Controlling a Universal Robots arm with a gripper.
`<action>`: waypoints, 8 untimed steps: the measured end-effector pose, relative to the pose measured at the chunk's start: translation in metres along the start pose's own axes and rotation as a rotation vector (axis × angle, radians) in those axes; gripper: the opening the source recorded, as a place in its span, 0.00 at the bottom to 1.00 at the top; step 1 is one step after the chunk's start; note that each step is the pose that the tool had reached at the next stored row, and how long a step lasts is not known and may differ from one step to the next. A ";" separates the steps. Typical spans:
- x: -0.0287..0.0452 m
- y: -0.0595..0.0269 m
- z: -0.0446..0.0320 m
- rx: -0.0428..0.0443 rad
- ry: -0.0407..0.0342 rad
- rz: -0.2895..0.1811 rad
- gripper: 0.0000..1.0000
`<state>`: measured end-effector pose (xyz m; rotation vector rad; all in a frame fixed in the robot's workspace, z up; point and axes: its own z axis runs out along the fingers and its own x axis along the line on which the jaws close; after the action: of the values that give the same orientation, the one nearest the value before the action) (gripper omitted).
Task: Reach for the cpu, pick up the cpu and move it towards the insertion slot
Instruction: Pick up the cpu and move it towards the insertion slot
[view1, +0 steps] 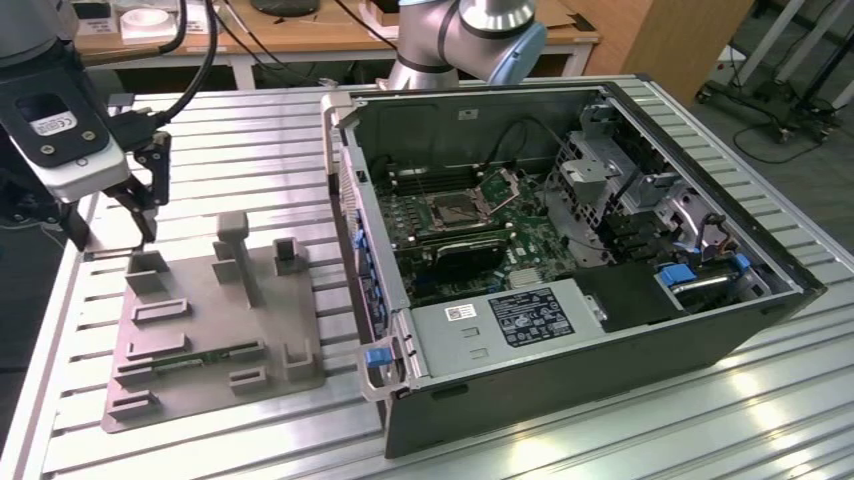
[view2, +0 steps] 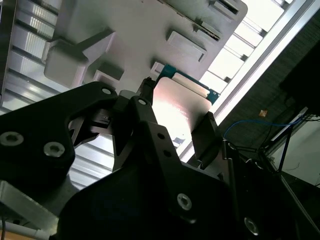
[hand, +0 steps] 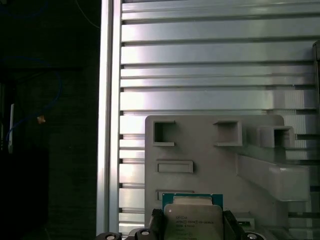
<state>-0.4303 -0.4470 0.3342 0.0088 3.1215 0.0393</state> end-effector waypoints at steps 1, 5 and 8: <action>-0.0007 0.0000 0.0001 -0.0001 -0.0001 0.000 0.54; -0.0012 0.0000 0.0001 0.0000 0.0000 0.000 0.54; -0.0014 0.0001 0.0001 0.0000 0.0000 0.000 0.54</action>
<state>-0.4289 -0.4469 0.3342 0.0091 3.1215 0.0393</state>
